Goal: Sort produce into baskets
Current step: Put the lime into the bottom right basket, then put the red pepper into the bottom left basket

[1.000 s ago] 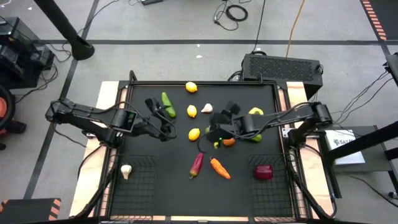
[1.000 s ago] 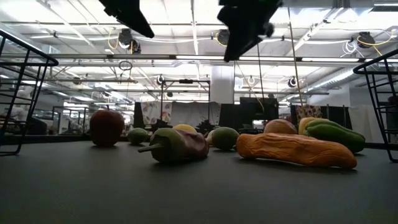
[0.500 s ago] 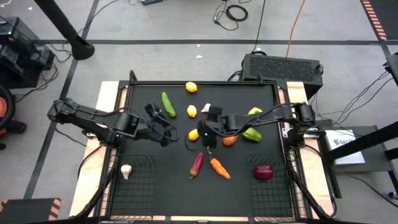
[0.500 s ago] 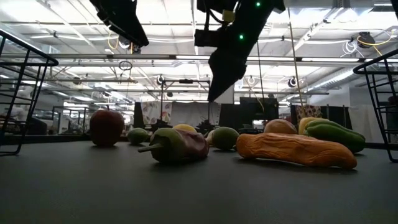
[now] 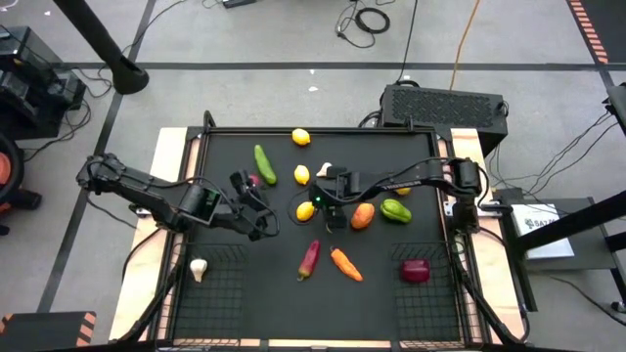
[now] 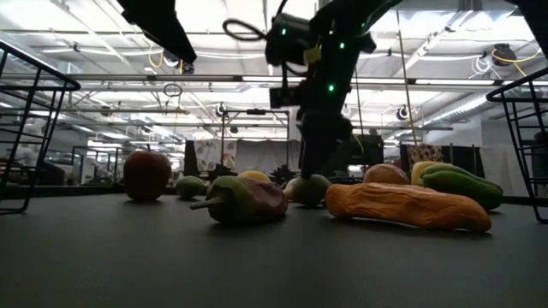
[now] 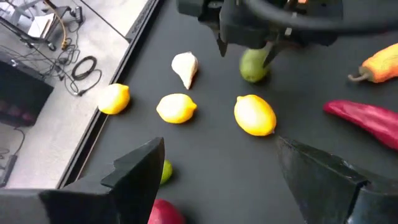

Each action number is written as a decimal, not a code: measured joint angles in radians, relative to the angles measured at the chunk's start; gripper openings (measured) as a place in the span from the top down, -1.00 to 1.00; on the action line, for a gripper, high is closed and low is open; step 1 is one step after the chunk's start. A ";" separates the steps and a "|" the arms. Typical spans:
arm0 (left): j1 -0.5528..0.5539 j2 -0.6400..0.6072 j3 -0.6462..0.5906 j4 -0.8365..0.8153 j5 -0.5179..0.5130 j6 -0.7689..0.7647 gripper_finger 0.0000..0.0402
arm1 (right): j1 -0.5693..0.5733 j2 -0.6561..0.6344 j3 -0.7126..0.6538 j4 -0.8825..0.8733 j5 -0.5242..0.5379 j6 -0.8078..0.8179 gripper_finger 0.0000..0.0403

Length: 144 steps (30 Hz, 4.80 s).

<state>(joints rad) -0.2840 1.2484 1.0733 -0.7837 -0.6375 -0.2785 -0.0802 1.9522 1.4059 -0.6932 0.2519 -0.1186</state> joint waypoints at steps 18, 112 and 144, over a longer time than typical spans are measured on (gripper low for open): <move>0.003 0.000 0.000 0.029 -0.126 0.180 -0.56 | -0.049 0.034 0.000 -0.079 -0.050 0.048 -0.36; 0.003 -0.001 0.000 0.226 -0.152 0.291 -0.56 | 0.802 -0.395 0.003 -0.878 0.052 1.716 -0.49; 0.253 0.386 0.000 0.455 0.215 -0.082 -0.56 | 0.647 -0.394 0.122 -0.715 0.947 1.093 -0.49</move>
<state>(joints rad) -0.0310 1.6348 1.0733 -0.3288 -0.4227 -0.3606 0.5664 1.5579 1.5275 -1.4078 1.1986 0.9741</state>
